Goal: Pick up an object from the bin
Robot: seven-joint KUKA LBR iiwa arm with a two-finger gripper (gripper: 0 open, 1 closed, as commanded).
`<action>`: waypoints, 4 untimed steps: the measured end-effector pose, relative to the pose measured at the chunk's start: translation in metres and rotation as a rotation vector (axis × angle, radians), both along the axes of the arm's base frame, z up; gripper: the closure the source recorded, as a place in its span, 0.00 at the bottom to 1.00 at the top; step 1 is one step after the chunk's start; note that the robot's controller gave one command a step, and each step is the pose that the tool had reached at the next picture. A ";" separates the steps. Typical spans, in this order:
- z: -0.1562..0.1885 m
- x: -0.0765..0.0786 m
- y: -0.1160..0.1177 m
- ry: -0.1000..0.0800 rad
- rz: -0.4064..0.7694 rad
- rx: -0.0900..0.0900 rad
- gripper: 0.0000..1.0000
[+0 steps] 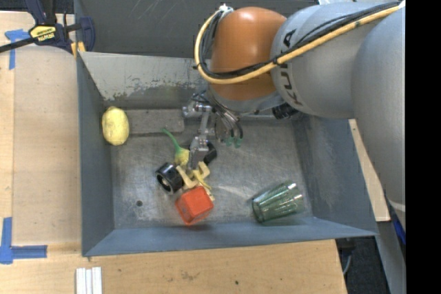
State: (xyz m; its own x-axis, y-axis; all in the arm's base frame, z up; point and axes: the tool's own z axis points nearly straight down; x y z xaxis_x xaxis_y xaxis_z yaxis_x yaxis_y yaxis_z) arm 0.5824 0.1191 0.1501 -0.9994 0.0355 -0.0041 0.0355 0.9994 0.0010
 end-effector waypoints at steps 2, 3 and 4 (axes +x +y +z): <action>-0.049 0.002 0.002 -0.007 -0.029 0.001 1.00; -0.049 0.002 0.003 -0.007 -0.029 0.001 1.00; -0.049 0.002 0.003 -0.007 -0.029 0.001 1.00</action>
Offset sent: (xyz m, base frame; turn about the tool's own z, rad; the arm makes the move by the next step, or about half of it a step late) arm -0.0185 0.0245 -0.0801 -0.0703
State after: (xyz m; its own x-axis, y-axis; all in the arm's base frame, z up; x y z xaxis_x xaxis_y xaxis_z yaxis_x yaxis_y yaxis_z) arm 0.5846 0.1216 0.1014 -0.9979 0.0646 -0.0108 0.0646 0.9979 0.0021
